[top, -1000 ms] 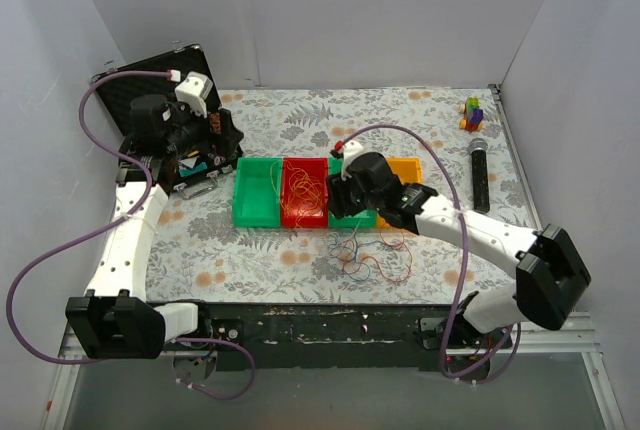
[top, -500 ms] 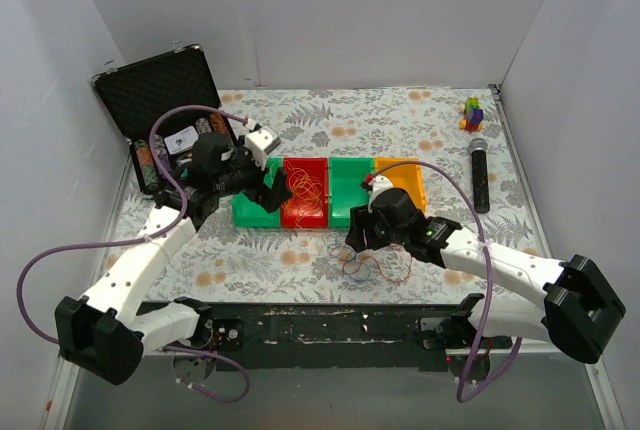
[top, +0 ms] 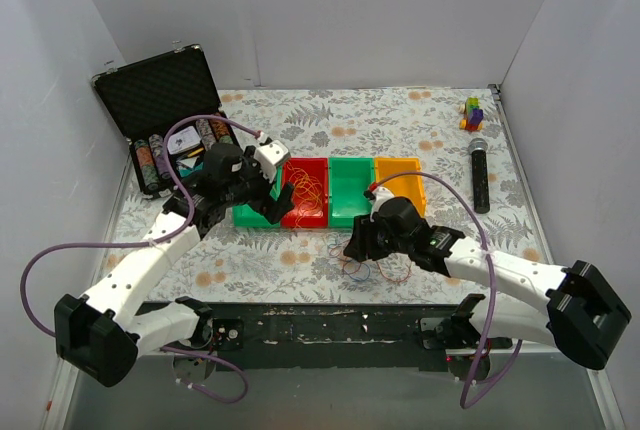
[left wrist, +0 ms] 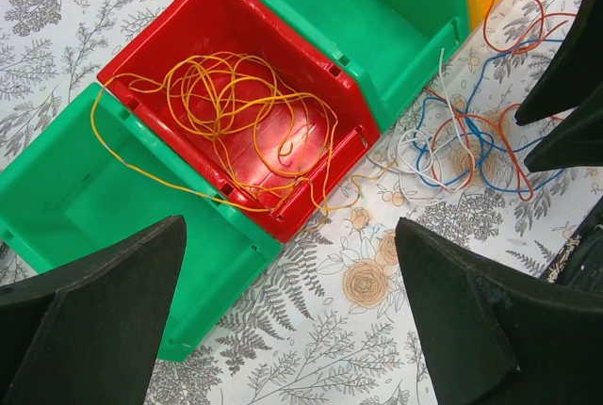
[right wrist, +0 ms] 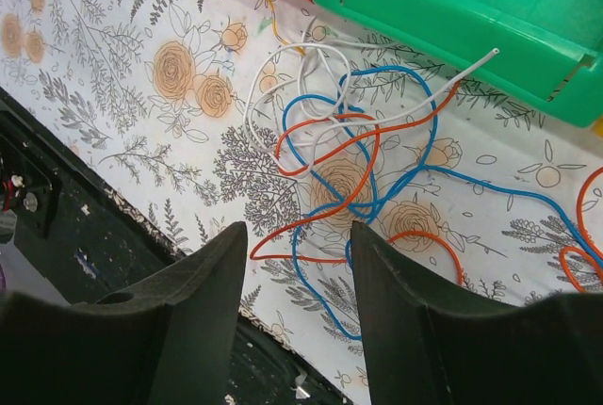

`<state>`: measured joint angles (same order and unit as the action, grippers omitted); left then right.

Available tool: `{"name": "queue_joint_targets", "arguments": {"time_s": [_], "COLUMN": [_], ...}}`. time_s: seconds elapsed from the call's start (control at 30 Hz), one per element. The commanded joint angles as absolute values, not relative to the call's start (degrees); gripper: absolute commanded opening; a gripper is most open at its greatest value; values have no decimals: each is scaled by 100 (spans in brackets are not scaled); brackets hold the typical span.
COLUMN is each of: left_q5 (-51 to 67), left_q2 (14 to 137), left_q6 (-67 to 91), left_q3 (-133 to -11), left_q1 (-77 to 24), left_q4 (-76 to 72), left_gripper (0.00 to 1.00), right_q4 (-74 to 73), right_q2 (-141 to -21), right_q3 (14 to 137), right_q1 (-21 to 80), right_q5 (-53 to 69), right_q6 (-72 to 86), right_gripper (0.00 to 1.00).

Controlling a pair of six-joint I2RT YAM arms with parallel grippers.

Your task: Untangle the cables

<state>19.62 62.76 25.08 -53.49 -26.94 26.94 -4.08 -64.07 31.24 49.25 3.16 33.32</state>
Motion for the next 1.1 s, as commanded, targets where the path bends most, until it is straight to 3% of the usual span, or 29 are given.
{"name": "queue_joint_targets", "arguments": {"time_s": [0.0,0.13,0.3,0.4,0.47,0.6,0.83,0.93,1.07], "left_q5": [1714,1644,1643,1731,1784,1801,2092,2171,2197], "left_q2": [6047,5968,5959,6020,6073,6038,6029,6099,6091], "left_q6": [2355,2250,2197,2250,2276,2259,2188,2267,2329], "left_q3": [-5396,-5414,-5475,-5511,-5502,-5467,-5396,-5458,-5467], "left_q1": [-2804,-2804,-2804,-2804,-2812,-2821,-2839,-2865,-2900], "left_q4": [2628,2663,2698,2681,2663,2637,2637,2610,2601], "left_gripper": [95,95,95,95,95,95,95,95,95], "right_q4": [-61,-61,-62,-53,104,193,-684,-922,-1220], "right_q2": [-6600,-6811,-6733,-6592,-6356,-5706,-4825,-5079,-5510], "right_q3": [3199,3217,3164,3164,3173,3173,3489,3367,3252], "right_q1": [4966,4966,4966,4966,4966,4966,4966,4966,4940], "right_q5": [501,431,431,378,291,404,168,-182,-1201], "right_q6": [3480,3524,3559,3525,3446,3323,3093,3277,3498], "right_gripper": [53,38,34,24,8,1,1,28,41]}}
